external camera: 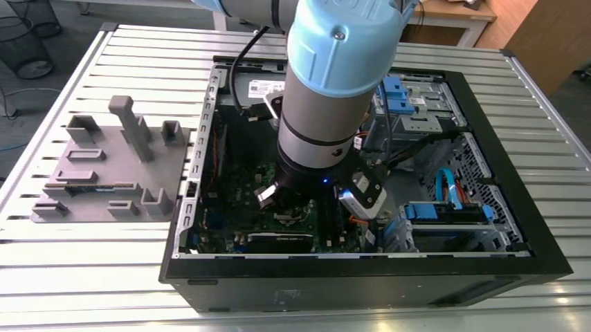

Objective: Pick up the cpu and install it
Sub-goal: 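Close the cpu cover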

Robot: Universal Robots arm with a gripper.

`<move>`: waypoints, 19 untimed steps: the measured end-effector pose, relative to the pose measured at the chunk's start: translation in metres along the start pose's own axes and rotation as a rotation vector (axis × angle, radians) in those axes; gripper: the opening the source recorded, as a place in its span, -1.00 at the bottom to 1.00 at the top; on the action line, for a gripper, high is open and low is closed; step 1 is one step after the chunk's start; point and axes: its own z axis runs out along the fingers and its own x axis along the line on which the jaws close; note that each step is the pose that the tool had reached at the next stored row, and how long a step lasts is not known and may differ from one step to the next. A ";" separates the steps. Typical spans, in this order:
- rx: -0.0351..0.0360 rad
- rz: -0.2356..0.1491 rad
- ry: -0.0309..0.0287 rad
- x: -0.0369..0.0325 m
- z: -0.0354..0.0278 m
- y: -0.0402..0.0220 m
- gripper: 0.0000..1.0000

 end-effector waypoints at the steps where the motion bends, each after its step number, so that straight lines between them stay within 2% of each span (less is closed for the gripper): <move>1: -0.0001 0.000 0.0002 0.0000 0.0000 0.0000 -0.79; 10: 0.0018 0.000 0.0014 0.0013 0.0012 -0.0030 -0.79; 16: 0.0017 0.000 0.0013 0.0016 0.0097 -0.0045 -0.79; 19: 0.0019 0.001 0.0015 0.0017 0.0110 -0.0047 -0.79</move>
